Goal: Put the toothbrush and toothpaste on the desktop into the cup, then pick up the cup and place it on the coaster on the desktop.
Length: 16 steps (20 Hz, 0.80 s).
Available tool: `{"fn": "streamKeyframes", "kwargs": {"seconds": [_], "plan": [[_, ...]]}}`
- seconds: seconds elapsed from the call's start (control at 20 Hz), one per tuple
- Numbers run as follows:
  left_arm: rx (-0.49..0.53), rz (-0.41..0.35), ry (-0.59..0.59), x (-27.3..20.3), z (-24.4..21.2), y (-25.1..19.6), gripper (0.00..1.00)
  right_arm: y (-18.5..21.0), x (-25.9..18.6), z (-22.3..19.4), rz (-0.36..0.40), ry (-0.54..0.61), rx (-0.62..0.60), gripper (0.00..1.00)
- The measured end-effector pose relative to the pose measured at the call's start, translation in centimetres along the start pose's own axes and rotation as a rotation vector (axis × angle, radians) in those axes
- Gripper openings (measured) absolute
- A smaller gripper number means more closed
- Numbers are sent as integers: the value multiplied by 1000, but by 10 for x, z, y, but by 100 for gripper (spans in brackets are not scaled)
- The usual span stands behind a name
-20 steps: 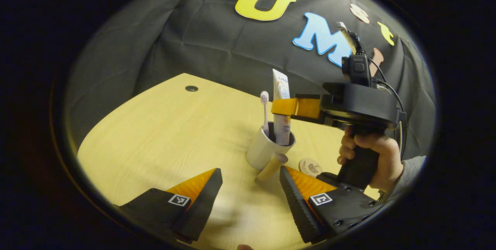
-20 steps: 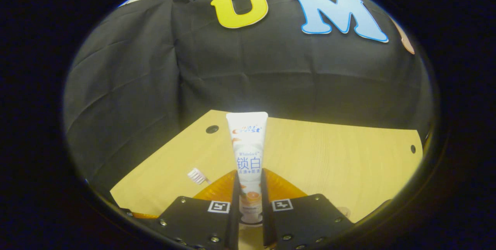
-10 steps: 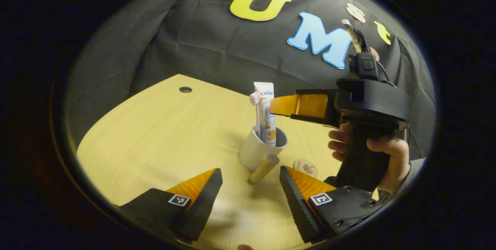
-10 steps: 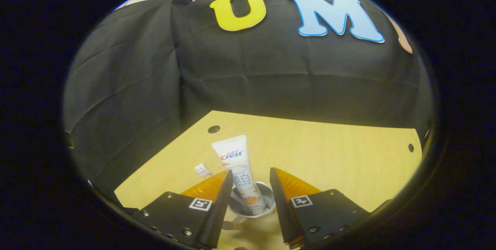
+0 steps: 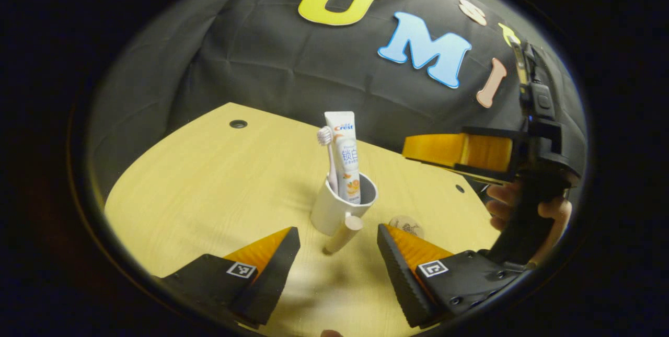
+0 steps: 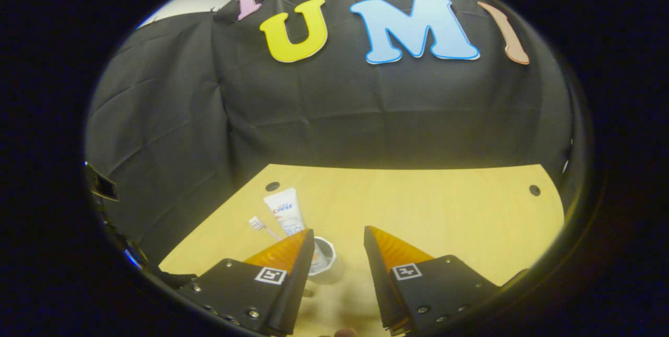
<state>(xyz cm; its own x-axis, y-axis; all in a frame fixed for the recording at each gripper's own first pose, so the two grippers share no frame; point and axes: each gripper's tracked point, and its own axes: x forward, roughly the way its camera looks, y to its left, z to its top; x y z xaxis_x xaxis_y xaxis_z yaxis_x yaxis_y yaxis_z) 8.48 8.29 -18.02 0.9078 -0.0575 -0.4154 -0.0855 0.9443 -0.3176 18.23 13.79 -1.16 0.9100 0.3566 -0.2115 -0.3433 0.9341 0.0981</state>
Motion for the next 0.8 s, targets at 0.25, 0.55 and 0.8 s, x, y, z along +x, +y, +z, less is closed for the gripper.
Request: {"fn": "streamKeyframes", "kwargs": {"seconds": [0.25,0.55,0.8], "plan": [[19,14,64,17,2,1,99,-28,-33,-1,-46,-28,52,58],[89,-17,125,37,-1,-14,96,-71,-65,-20,-157,-14,103,58],[127,-31,212,50,-10,-17,92,-94,-80,-36,-190,12,202,58]]}}
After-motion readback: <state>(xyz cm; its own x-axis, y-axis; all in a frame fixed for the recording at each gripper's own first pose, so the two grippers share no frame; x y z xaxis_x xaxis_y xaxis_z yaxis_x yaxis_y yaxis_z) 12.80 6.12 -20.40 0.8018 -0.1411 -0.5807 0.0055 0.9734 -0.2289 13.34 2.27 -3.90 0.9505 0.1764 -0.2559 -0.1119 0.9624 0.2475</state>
